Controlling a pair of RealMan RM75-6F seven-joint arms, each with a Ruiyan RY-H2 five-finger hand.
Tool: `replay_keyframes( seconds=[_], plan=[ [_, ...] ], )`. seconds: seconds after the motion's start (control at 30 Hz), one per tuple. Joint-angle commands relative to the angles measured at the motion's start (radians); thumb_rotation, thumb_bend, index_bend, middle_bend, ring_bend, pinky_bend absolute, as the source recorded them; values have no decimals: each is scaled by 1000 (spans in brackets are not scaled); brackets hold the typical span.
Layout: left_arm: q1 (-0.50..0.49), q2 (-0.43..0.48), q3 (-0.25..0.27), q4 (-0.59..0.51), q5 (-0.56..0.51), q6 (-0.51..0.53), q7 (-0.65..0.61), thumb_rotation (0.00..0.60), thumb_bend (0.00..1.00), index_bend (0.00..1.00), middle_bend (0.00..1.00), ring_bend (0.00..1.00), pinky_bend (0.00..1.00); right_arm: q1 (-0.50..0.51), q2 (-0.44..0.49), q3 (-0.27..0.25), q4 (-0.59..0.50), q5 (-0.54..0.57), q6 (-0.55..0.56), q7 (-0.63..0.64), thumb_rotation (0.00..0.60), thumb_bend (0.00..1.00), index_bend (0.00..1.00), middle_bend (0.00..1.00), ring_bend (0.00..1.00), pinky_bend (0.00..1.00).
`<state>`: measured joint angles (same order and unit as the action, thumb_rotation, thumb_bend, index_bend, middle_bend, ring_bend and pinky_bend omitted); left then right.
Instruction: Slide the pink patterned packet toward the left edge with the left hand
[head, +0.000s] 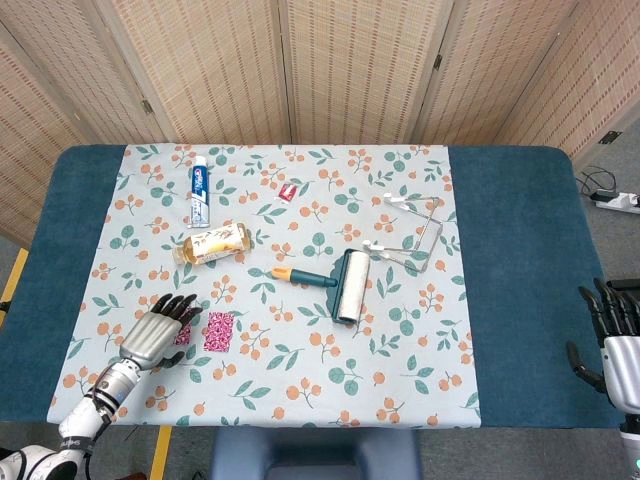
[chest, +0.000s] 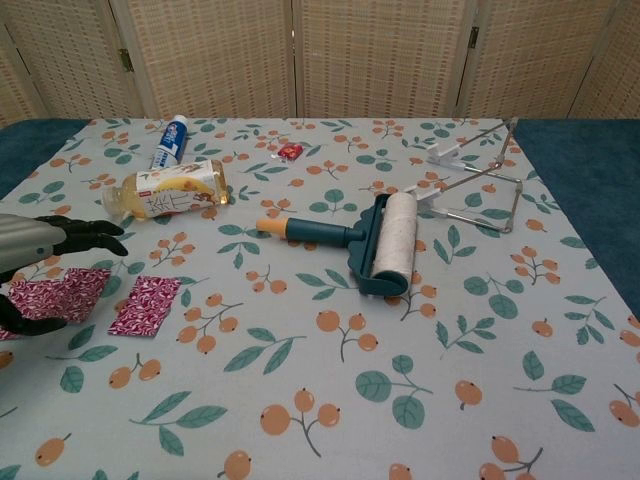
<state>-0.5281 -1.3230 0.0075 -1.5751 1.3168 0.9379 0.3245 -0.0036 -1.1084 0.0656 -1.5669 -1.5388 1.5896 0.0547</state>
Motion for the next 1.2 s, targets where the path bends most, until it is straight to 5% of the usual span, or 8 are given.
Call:
replay_keyframes(
  seconds=[0.03, 0.63, 1.2],
  plan=[
    [-24, -20, -16, -21, -25, -25, 28, 600, 355, 140, 0, 0, 0, 1, 0, 0, 3, 2, -3, 2, 600, 448, 0, 0, 14, 0],
    [-155, -94, -43, -46, -350, -129, 231, 600, 347, 96, 0, 0, 0, -1, -4, 4, 35, 16, -8, 38, 600, 448, 0, 0, 14, 0],
    [-183, -119, -6, -34, -437, -77, 269, 600, 346, 104, 0, 0, 0, -4, -10, 4, 49, 14, -4, 49, 600, 448, 0, 0, 17, 0]
  ],
)
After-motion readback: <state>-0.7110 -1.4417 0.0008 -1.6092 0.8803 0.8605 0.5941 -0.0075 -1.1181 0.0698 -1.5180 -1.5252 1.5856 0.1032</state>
